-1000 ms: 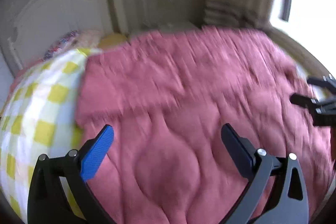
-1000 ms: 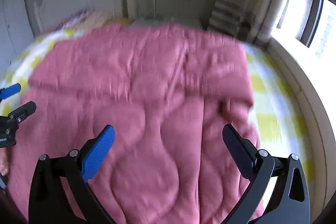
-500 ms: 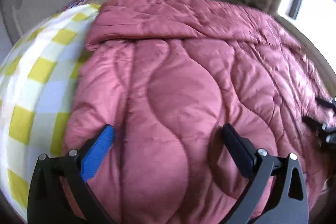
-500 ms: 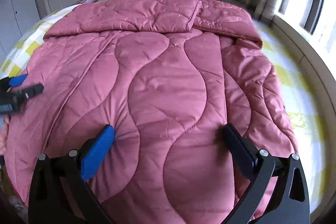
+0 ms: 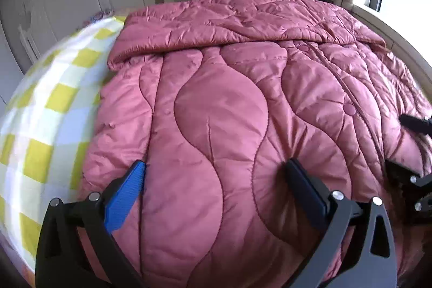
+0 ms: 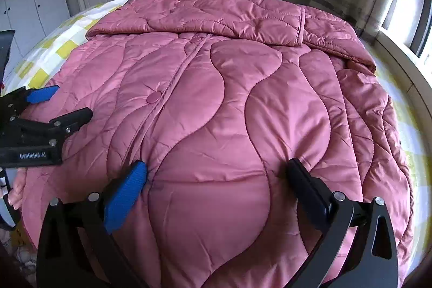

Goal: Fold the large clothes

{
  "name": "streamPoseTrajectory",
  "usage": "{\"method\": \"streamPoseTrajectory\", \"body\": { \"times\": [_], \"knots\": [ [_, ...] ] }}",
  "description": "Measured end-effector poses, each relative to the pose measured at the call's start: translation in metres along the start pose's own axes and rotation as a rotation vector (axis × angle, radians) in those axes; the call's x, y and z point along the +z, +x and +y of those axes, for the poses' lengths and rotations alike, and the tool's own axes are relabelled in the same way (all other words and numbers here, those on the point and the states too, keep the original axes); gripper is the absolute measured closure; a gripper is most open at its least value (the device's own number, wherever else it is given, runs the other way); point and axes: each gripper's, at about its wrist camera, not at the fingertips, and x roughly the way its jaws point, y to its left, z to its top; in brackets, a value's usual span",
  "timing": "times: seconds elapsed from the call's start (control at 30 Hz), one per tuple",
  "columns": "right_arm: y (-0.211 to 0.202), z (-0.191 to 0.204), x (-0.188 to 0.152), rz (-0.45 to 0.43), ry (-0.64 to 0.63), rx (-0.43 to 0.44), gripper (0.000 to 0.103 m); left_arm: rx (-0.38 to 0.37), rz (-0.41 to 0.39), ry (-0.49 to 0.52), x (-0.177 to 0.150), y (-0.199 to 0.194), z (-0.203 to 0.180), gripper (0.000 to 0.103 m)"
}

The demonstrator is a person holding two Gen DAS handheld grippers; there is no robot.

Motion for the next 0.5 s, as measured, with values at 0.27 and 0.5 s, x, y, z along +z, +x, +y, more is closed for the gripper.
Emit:
{"method": "streamPoseTrajectory", "body": {
  "times": [0.27, 0.5],
  "knots": [
    [-0.032, -0.054, -0.016, -0.012, 0.133, -0.170, 0.005, -0.024, 0.004, -0.036, -0.014, -0.013, 0.025, 0.002],
    [-0.037, -0.074, -0.028, -0.020, 0.262, -0.234, 0.005, -0.005, 0.002, -0.028, -0.014, -0.013, 0.021, 0.002]
  ]
}}
